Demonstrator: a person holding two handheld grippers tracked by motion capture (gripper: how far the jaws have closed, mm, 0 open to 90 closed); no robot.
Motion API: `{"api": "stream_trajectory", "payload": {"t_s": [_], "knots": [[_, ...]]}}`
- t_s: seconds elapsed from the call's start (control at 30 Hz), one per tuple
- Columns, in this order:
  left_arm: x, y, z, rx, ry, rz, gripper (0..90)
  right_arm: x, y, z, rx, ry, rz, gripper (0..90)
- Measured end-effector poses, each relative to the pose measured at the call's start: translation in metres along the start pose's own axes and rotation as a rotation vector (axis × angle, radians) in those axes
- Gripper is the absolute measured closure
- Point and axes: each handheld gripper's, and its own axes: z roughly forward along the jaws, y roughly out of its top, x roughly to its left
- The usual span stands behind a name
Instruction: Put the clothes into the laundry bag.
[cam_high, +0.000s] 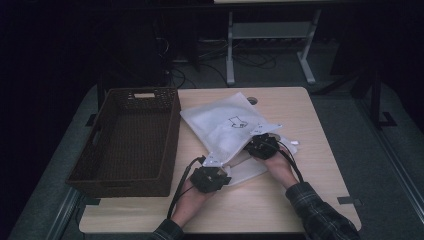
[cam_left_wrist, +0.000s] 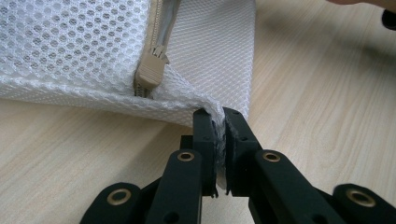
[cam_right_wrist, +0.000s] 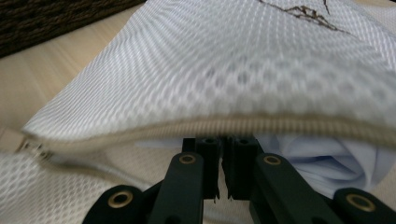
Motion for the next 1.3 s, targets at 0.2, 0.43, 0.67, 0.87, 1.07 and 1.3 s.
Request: {"api": "stream_trajectory", "payload": {"t_s": [0.2,0.43,0.67,0.87,1.07,1.3], "knots": [[-0.001,0.000,0.000,-0.002,-0.003,-0.001,84.5,-0.004,0.004,0.008,-0.009,-0.018,-0.003,85.1],[-0.002,0.001,0.000,-0.003,-0.007,-0.003,84.6,-0.007,0.009,0.018,-0.019,-0.028,0.005,85.0],[-0.002,0.000,-0.001,0.001,-0.010,-0.006,84.8,-0.010,0.013,0.030,-0.029,-0.035,0.019,85.0],[-0.001,0.000,-0.001,0.004,-0.011,-0.019,85.0,-0.011,0.015,0.041,-0.032,-0.042,0.030,85.0],[0.000,0.000,-0.001,0.016,-0.010,-0.018,85.1,-0.014,0.011,0.048,-0.025,-0.045,0.051,84.8],[0.002,-0.001,0.000,0.013,-0.013,-0.020,85.0,-0.016,0.011,0.043,-0.014,-0.024,0.049,76.3]]}}
